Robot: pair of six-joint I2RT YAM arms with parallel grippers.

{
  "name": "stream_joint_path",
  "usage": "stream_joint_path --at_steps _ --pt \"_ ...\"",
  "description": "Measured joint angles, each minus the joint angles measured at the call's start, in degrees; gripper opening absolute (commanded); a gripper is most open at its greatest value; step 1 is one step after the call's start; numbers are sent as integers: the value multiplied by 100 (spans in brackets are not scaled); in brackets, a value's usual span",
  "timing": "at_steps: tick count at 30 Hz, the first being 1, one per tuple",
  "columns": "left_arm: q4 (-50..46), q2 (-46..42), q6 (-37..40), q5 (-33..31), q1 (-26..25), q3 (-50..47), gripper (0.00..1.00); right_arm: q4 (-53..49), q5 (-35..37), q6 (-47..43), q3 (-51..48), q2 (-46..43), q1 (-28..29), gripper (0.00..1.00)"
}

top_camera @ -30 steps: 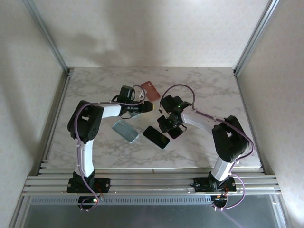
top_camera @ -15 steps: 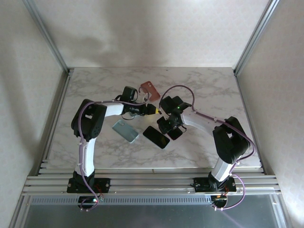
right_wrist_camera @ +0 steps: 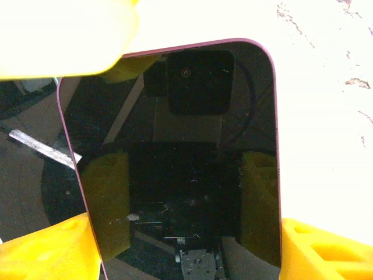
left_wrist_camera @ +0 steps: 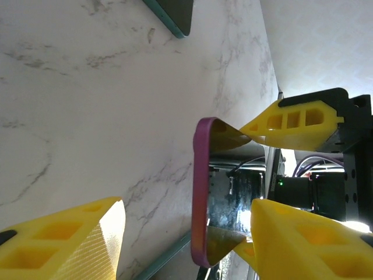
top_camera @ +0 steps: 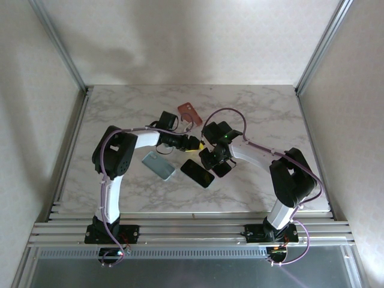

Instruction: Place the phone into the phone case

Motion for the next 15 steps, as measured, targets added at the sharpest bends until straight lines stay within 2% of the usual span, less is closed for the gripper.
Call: stream_joint_path --at_steps 15 --pt "-297 260 195 92 -232 289 56 -20 103 -2 0 0 0 68"
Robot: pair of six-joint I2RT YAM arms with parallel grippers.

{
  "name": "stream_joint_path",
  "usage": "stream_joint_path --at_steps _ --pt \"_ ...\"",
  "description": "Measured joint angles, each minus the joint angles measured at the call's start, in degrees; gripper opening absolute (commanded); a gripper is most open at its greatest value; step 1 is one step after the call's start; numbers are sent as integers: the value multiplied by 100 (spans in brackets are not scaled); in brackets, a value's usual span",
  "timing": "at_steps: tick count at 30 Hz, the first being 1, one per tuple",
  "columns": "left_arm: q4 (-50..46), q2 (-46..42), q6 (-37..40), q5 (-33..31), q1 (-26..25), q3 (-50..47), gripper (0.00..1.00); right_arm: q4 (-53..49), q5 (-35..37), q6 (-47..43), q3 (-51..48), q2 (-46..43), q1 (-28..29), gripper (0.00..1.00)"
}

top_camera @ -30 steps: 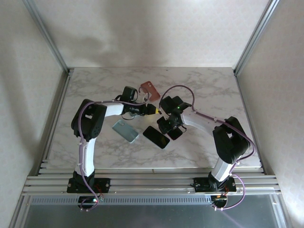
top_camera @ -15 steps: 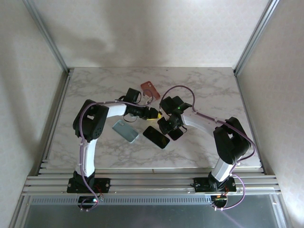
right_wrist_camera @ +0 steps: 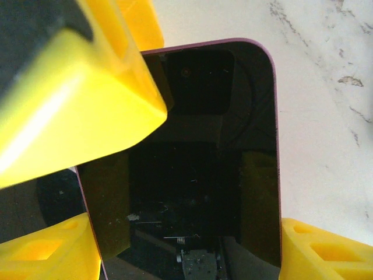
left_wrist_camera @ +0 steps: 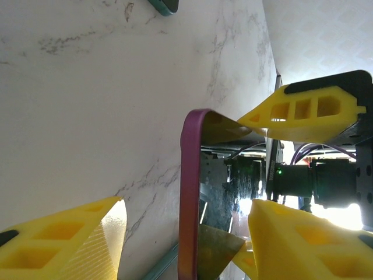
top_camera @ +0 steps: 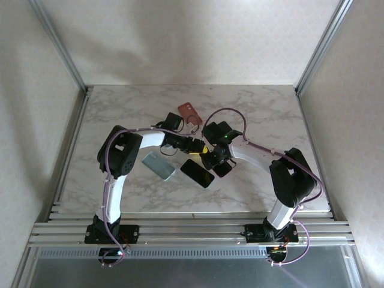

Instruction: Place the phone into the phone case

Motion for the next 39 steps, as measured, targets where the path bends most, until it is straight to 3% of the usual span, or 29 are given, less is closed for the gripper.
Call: stream_joint_path --at_steps 39 --pt "-39 72 17 151 -173 122 31 -22 7 0 0 -11 0 68"
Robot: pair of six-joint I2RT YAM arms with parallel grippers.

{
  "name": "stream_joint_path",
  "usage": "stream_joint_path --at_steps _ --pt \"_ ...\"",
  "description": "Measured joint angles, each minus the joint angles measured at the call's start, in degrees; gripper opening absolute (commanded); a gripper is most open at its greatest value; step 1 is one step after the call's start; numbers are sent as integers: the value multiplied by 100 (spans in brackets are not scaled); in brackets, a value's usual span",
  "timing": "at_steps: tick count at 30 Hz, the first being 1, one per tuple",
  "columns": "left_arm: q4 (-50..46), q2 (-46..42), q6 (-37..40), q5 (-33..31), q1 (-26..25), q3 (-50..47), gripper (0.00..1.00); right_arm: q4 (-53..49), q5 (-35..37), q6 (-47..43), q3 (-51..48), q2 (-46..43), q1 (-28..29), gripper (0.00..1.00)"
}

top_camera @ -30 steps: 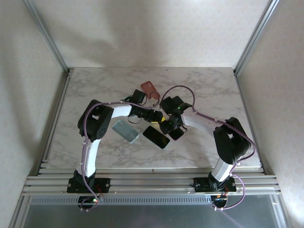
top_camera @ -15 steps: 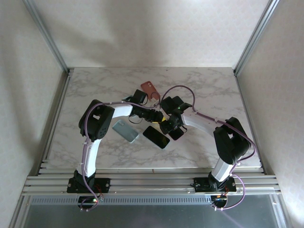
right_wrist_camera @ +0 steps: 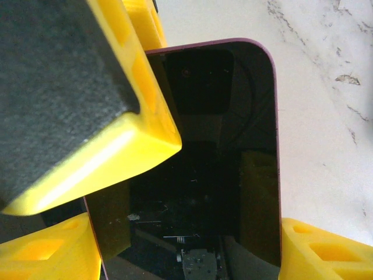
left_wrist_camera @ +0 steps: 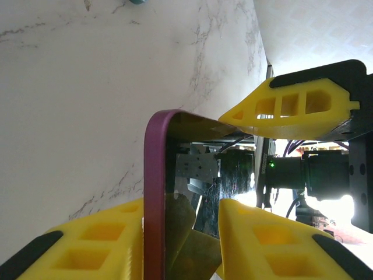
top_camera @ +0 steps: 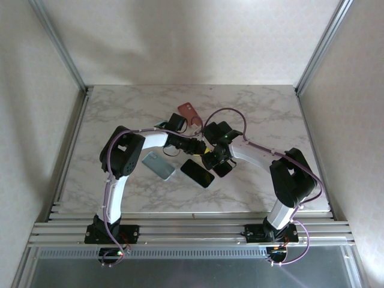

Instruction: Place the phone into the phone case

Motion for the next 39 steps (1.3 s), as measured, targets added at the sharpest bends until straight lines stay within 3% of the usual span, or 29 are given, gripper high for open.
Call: stream_joint_path --at_steps 12,19,25,31,39 --pt "-2 20 4 2 2 0 21 -44 0 0 0 0 0 68" --pt "-2 20 15 262 -4 57 0 -146 20 0 0 0 -2 67" --pt "9 20 28 273 -9 74 0 -146 42 -17 0 0 -2 68" --pt "293 -20 -146 273 -31 15 0 -146 146 31 -11 -74 -7 80" --pt "940 -251 -671 -321 -57 -302 0 -20 -120 337 -299 -1207 -177 89"
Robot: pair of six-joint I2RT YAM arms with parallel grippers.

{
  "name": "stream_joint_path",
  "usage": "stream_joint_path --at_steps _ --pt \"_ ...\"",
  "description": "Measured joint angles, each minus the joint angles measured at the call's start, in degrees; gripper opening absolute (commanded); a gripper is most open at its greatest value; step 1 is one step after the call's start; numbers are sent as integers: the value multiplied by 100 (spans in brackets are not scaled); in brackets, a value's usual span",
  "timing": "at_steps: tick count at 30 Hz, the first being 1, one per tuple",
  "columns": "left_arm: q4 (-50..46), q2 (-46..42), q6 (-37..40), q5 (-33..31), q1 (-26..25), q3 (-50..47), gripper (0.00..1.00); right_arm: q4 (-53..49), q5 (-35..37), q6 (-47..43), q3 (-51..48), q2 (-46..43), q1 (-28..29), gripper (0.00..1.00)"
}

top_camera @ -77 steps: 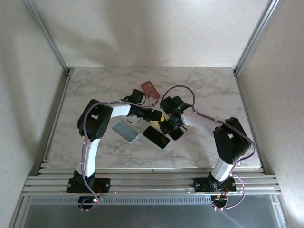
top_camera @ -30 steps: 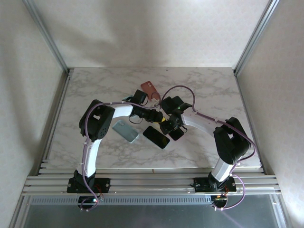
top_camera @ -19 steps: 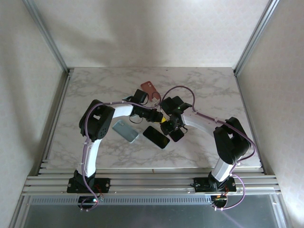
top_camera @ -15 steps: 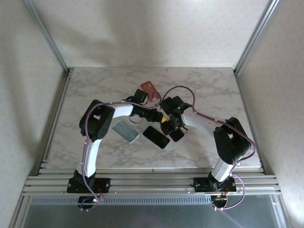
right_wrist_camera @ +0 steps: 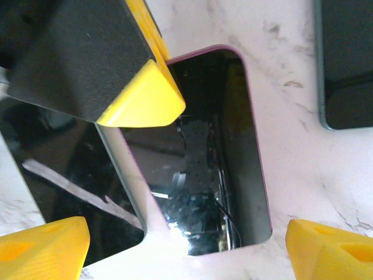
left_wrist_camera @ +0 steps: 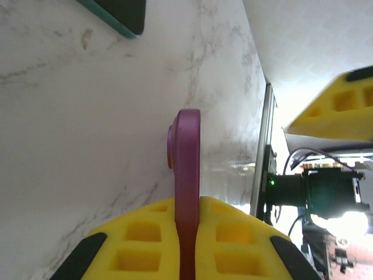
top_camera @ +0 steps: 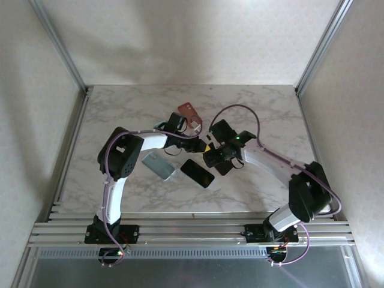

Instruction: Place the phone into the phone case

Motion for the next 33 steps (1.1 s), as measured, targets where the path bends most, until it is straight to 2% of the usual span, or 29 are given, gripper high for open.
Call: stream_joint_path --at_steps 6,11,22,33 --pt "737 -361 -651 -302 39 -348 0 345 -636 496 -678 -981 -682 89" --pt "1270 -713 -1202 -527 81 -560 0 955 -1552 1119 -1626 -1720 -1419 89" --pt "2326 -1687 -2586 -669 116 -1563 0 2715 -3274 2391 -3141 -2356 -2400 88" --pt "3373 -2138 -3821 -811 114 -2684 0 4229 -4391 3174 -3517 -2376 -2509 74"
